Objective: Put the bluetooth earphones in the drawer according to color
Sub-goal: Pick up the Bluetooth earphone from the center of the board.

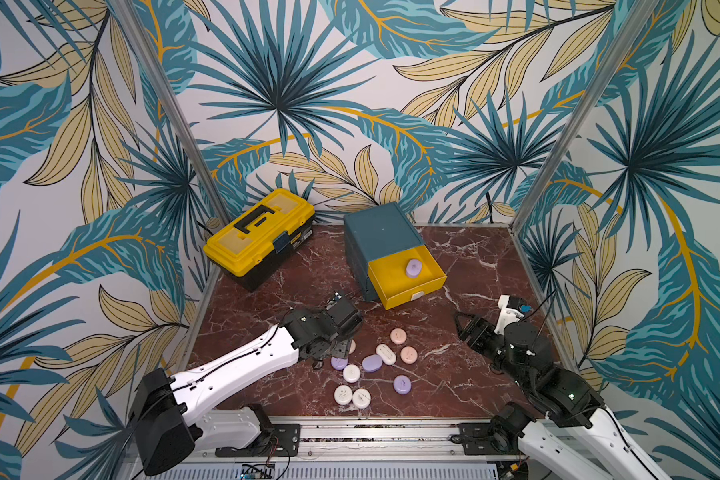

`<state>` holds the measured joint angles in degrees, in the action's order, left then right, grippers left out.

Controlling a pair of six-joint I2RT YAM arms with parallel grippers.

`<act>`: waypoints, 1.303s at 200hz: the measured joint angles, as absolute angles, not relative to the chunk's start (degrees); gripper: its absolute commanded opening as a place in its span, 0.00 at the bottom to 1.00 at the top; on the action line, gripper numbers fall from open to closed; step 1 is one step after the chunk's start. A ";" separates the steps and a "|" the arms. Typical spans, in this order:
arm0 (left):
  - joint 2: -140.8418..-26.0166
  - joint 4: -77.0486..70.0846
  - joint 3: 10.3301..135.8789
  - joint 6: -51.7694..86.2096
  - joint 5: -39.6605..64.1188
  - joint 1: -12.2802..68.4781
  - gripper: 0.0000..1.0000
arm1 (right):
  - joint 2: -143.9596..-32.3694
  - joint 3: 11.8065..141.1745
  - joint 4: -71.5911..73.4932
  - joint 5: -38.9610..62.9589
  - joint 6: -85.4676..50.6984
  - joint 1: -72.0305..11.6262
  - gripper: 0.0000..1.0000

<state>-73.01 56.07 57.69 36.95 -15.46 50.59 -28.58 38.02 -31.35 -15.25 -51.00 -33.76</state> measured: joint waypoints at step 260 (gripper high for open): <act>-88.53 42.09 49.28 39.86 -7.81 48.71 0.68 | -28.75 38.02 -31.38 -15.16 -51.00 -33.76 0.79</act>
